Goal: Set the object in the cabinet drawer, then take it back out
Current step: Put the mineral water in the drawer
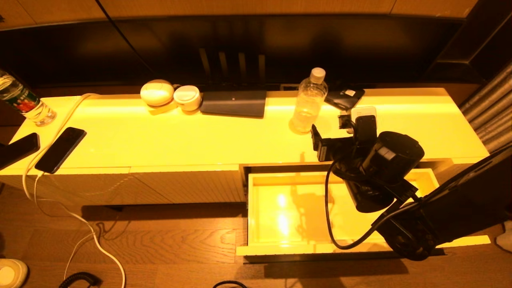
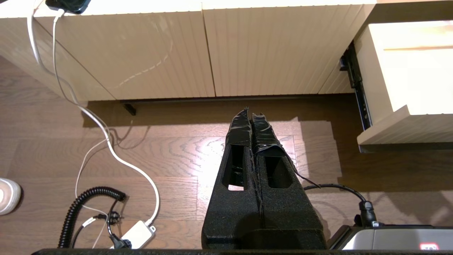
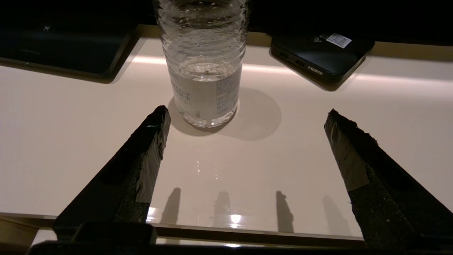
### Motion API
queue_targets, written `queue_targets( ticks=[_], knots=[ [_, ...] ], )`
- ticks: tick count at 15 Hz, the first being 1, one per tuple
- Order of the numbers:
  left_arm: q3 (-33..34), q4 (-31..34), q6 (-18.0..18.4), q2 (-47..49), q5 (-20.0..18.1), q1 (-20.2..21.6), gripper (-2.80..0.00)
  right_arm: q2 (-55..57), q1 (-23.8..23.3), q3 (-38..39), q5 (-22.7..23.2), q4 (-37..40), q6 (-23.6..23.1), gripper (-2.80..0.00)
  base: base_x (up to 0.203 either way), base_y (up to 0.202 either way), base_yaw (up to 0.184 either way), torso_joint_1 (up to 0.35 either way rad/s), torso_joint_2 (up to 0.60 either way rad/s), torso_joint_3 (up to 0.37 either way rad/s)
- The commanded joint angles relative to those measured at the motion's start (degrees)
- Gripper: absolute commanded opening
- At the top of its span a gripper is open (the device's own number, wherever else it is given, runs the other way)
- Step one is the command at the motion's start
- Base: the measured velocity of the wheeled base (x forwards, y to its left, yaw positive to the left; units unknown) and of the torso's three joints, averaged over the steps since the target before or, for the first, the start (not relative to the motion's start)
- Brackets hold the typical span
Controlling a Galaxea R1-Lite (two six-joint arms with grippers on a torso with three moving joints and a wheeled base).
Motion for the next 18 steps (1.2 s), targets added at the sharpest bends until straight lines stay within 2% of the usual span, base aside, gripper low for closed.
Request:
queue_targets(
  ticks=[1, 12, 15, 18],
  knots=[
    [0.17, -0.05, 0.01, 0.00, 0.01, 0.00, -2.80, 0.91, 0.90, -0.60, -0.12, -0.45, 0.00, 0.00, 0.000, 0.000, 0.000, 0.000, 0.00, 0.000],
    [0.09, -0.05, 0.01, 0.00, -0.07, 0.00, -2.80, 9.31, 0.68, -13.97, -0.17, -0.85, -0.56, 0.00, 0.000, 0.000, 0.000, 0.000, 0.00, 0.000],
    [0.18, -0.05, 0.01, 0.00, -0.07, 0.00, -2.80, 12.40, 0.10, -18.00, -0.37, -5.38, -3.08, 0.00, 0.000, 0.000, 0.000, 0.000, 0.00, 0.000],
    [0.14, -0.05, 0.01, 0.00, -0.02, 0.00, -2.80, 14.57, -1.37, -22.00, -0.17, -6.76, -4.54, 0.00, 0.000, 0.000, 0.000, 0.000, 0.00, 0.000]
  ],
)
